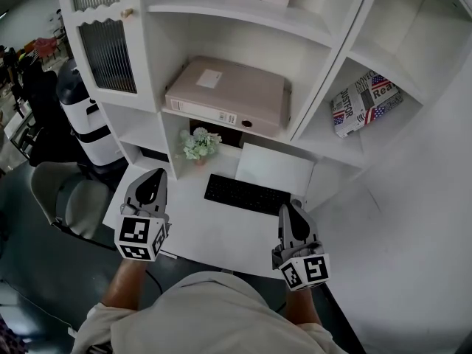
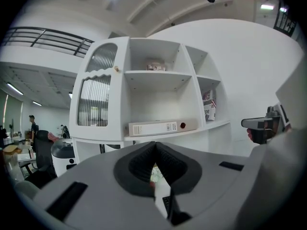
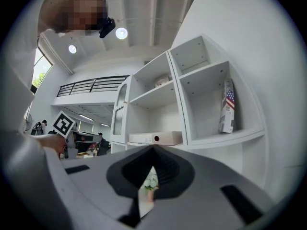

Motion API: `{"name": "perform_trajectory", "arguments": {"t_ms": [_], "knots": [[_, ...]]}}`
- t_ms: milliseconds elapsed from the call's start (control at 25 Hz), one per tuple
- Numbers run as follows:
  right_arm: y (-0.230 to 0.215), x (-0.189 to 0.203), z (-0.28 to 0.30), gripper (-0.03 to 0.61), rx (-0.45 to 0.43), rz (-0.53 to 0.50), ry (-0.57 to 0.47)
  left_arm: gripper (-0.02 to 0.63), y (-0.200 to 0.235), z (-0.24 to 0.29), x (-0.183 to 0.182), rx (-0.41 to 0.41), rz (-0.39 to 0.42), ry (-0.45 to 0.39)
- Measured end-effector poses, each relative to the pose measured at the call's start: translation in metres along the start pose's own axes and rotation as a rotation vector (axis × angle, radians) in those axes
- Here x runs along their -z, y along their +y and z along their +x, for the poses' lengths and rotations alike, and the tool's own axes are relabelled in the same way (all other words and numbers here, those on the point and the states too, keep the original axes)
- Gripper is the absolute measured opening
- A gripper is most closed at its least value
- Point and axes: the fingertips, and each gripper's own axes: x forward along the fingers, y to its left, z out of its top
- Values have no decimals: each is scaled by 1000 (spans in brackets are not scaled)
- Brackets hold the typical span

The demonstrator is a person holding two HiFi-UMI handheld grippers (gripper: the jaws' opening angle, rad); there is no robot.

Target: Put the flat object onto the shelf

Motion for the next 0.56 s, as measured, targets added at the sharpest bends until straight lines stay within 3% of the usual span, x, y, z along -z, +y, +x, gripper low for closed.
{"name": "perform_trajectory", "arguments": {"t_ms": [560], "knots": [[3,1,-1,2,-7,-3,-2,0,1,-3,3,-5,12,3]]}}
